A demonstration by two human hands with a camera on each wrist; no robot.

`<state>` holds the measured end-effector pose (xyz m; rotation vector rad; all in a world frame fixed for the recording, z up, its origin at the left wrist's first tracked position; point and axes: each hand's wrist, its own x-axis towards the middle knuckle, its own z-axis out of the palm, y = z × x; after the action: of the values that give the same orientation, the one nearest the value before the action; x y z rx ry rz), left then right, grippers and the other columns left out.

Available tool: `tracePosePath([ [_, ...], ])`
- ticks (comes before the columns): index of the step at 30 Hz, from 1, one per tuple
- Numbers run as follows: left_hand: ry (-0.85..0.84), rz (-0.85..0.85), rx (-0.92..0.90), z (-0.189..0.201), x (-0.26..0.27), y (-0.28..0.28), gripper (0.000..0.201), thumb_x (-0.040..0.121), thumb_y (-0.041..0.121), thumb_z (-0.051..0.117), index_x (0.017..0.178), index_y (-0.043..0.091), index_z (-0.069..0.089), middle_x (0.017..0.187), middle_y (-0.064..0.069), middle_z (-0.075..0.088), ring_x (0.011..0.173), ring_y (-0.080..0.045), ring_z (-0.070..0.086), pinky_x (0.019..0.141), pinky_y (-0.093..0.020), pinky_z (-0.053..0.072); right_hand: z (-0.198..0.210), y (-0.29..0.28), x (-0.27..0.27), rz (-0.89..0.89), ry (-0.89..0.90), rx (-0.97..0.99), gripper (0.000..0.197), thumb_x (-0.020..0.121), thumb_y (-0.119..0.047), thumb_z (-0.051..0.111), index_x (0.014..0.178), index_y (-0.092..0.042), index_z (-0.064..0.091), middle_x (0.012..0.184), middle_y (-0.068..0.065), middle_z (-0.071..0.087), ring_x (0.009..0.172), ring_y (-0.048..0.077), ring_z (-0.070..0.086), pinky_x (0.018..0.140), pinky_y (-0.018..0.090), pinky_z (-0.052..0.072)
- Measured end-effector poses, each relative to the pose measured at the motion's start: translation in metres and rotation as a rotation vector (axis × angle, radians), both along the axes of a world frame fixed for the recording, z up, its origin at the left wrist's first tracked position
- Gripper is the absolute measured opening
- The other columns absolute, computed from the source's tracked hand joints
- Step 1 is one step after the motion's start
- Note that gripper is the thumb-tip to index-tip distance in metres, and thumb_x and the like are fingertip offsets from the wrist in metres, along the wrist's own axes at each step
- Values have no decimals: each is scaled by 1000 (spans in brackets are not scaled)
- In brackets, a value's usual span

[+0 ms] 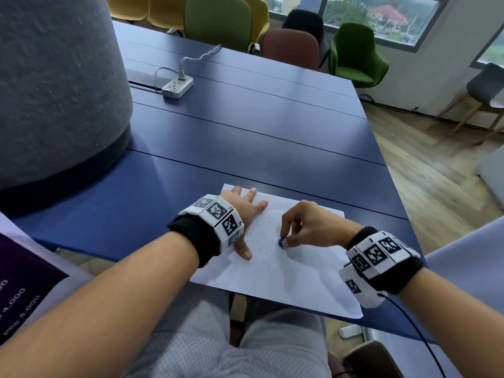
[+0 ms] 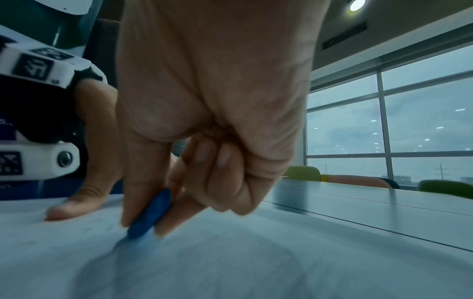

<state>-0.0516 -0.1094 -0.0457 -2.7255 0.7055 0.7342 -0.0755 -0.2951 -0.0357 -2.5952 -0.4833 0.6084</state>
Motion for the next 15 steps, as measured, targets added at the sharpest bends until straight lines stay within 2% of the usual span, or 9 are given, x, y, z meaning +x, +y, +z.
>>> tracePosePath([
  [4,1,3,2,1,0,0,135,62,64,81,156,28,-9,164,-7,-12,149,-38,-1,117,-47,19,5,6,-9,166,157,-121,9,70,-22,80,77,-20,74,63,-4,64,51,2,50,51,16,38],
  [8,7,4,-2,0,1,0,135,62,64,81,156,29,-9,164,-6,-13,149,-38,-3,117,-47,18,1,4,0,49,22,-42,10,71,-25,80,70,-23,70,57,-7,58,48,2,47,50,18,36],
  [11,5,1,4,0,1,0,136,61,64,81,156,29,-10,164,-7,-12,149,-38,-1,117,-47,19,3,7,-5,141,141,-99,11,72,-24,79,74,-18,71,63,-2,65,52,3,50,53,21,41],
  [13,8,-1,5,0,1,0,136,61,64,81,156,29,-9,164,-6,-12,149,-38,0,117,-47,19,6,9,0,151,161,-121,10,71,-24,80,76,-19,72,65,-1,67,53,4,52,51,18,40],
  [15,5,-1,-2,1,2,1,135,61,64,81,156,30,-8,164,-6,-12,149,-37,1,116,-47,20,5,9,21,69,55,-100,9,71,-23,79,74,-20,72,63,-3,66,51,1,52,48,13,38],
])
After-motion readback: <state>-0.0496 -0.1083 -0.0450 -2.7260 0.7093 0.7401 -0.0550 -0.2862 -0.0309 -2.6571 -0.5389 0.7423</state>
